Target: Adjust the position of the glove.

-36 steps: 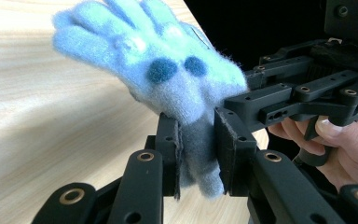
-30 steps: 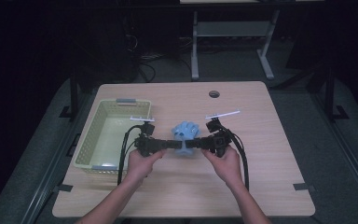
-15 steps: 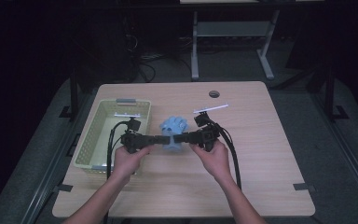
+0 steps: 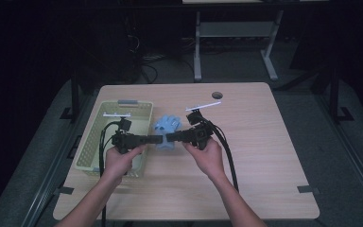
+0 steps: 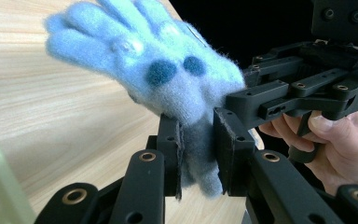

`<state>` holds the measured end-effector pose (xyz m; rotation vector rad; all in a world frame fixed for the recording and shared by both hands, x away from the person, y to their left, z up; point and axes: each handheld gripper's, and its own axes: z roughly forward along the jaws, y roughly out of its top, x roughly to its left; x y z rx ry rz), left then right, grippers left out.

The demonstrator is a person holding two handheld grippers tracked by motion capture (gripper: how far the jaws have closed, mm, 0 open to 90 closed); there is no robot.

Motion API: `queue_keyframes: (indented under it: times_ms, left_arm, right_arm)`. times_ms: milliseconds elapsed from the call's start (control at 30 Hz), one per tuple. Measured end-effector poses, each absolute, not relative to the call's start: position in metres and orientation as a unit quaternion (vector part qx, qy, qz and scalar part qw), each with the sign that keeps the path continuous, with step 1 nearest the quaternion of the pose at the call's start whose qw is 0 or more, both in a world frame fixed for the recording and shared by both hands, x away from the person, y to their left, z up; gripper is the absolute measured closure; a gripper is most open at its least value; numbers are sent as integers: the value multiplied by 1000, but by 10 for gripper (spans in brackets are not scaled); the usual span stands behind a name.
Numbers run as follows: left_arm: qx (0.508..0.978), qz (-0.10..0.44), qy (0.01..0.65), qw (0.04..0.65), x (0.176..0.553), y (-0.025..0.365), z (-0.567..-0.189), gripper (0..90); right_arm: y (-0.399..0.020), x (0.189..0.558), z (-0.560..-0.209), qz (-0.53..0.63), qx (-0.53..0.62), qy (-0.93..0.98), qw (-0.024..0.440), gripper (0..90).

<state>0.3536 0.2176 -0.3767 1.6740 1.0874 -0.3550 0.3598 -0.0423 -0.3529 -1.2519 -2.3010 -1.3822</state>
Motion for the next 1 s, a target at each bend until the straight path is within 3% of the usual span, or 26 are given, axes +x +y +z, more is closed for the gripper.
queue_keyframes:
  times_ms: [1000]
  left_arm:
    - [706,-129,463,520,348,266,-358,739]
  right_arm:
    - [6,364,-343,-484,-397,-773,106,745]
